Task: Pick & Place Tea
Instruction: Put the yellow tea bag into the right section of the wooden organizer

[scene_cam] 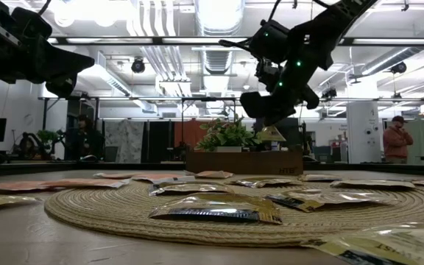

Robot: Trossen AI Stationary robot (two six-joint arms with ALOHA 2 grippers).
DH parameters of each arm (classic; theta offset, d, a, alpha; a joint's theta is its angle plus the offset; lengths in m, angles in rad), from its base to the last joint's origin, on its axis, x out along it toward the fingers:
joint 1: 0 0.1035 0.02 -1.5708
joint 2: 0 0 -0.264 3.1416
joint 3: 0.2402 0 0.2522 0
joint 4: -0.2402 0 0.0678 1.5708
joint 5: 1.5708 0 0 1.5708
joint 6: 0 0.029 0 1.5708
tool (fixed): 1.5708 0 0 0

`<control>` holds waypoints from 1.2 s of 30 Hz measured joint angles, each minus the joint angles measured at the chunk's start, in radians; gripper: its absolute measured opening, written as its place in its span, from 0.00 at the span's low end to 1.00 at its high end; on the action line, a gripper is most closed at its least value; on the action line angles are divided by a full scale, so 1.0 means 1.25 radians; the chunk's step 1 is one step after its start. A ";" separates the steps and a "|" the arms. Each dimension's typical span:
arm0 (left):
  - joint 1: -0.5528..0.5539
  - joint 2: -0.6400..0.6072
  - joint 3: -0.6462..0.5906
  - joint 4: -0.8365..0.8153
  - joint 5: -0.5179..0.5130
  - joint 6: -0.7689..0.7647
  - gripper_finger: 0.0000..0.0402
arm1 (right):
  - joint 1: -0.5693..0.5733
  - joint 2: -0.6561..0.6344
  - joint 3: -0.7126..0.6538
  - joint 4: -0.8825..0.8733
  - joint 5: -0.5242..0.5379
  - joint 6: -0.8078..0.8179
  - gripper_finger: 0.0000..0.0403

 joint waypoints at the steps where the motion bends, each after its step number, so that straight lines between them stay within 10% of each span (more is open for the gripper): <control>1: 0.000 0.000 0.000 0.000 0.000 0.000 0.00 | 0.001 0.003 -0.003 0.007 0.000 0.000 0.03; 36: 0.000 0.002 0.000 0.000 0.000 0.000 0.00 | 0.006 0.010 -0.052 0.019 -0.049 0.054 0.03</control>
